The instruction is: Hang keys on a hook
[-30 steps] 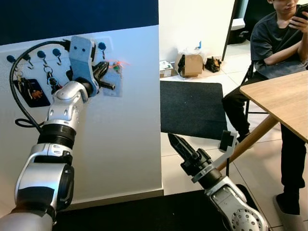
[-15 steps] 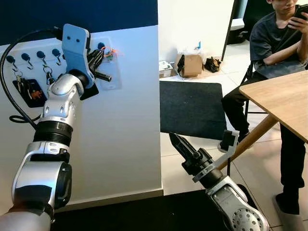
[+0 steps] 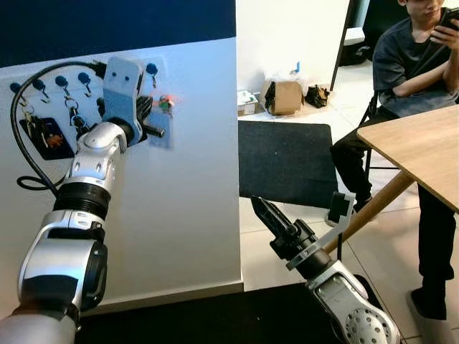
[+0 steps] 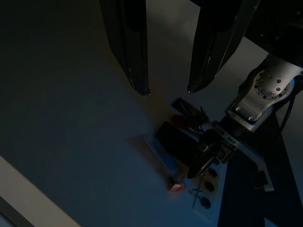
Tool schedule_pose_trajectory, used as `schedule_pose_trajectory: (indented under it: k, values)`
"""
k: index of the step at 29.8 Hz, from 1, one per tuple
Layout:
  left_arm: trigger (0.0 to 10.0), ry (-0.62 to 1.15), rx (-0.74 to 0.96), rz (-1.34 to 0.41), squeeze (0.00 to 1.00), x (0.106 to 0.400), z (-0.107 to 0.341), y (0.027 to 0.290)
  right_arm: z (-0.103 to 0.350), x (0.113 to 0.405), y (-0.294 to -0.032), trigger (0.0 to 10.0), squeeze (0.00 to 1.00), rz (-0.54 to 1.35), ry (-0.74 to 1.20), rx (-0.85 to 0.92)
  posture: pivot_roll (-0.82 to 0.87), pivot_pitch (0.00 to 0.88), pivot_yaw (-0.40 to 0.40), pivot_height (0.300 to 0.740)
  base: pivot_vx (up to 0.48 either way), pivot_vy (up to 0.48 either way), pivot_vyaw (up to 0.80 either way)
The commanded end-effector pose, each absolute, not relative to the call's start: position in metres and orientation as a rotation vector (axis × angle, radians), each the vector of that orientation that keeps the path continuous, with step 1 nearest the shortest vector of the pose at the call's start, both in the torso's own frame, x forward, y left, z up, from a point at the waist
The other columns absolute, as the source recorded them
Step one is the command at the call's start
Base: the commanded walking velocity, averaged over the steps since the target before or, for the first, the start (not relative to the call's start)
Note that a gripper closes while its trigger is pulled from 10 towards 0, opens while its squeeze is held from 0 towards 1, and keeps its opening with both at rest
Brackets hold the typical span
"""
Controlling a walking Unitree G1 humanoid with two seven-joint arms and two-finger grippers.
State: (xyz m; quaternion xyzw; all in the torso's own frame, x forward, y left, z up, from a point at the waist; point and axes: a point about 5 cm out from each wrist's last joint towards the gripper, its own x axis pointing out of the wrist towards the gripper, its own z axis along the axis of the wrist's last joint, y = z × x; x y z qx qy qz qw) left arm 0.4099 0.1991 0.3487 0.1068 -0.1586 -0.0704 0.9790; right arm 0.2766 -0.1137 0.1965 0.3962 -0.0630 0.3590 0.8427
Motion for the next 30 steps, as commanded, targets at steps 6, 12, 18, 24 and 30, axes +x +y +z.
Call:
schedule_pose_trajectory:
  k: [6,12,18,24,30]
  values:
    - [10.0,-0.343,0.168,-0.026,0.00,0.408,0.361,0.218,0.193,0.275,-0.111,10.0,0.00,0.758,-0.113,0.843,0.01,0.171,0.118,0.740,0.000,0.000,0.00]
    - [10.0,-0.427,0.220,-0.082,0.00,0.403,0.370,0.215,0.192,0.275,-0.111,10.0,0.00,0.758,-0.113,0.844,0.01,0.171,0.118,0.740,0.000,0.000,0.00]
    - [10.0,-0.418,0.322,-0.181,0.00,0.398,0.361,0.211,0.192,0.275,-0.111,10.0,0.00,0.759,-0.113,0.846,0.01,0.174,0.117,0.740,0.000,0.000,0.00]
    - [10.0,-0.385,0.350,-0.257,0.00,0.394,0.346,0.204,0.192,0.275,-0.110,10.0,0.00,0.763,-0.111,0.847,0.02,0.175,0.113,0.740,0.000,0.000,0.00]
    - [10.0,-0.401,0.338,-0.249,0.00,0.394,0.345,0.203,0.193,0.275,-0.109,10.0,0.00,0.767,-0.110,0.846,0.01,0.176,0.111,0.740,0.000,0.000,0.00]
